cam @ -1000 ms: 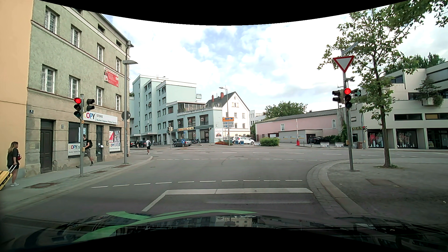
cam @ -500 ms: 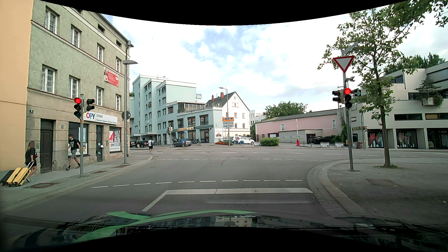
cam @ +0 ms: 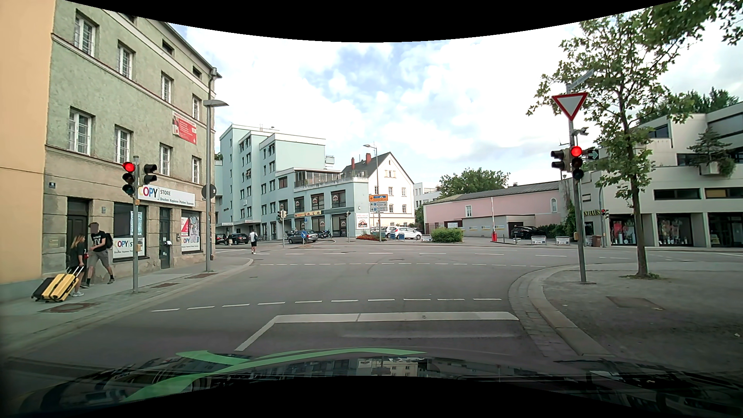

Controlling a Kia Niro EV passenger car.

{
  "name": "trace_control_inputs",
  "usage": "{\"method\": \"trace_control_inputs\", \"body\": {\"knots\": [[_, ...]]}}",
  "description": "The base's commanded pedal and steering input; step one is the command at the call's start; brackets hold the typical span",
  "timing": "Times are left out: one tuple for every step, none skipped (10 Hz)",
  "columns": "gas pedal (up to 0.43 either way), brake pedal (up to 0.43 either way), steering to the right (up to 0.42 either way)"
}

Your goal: Follow the waypoints while adhering to traffic rules and regulations

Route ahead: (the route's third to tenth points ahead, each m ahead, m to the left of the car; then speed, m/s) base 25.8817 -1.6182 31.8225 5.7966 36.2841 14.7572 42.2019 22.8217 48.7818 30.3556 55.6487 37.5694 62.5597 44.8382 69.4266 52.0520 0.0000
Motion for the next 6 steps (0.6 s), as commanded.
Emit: {"method": "trace_control_inputs", "body": {"knots": [[0.0, 0.445, 0.008], [0.0, 0.445, 0.006], [0.0, 0.445, 0.006], [0.0, 0.445, 0.006], [0.0, 0.445, 0.006], [0.0, 0.445, 0.005]]}}
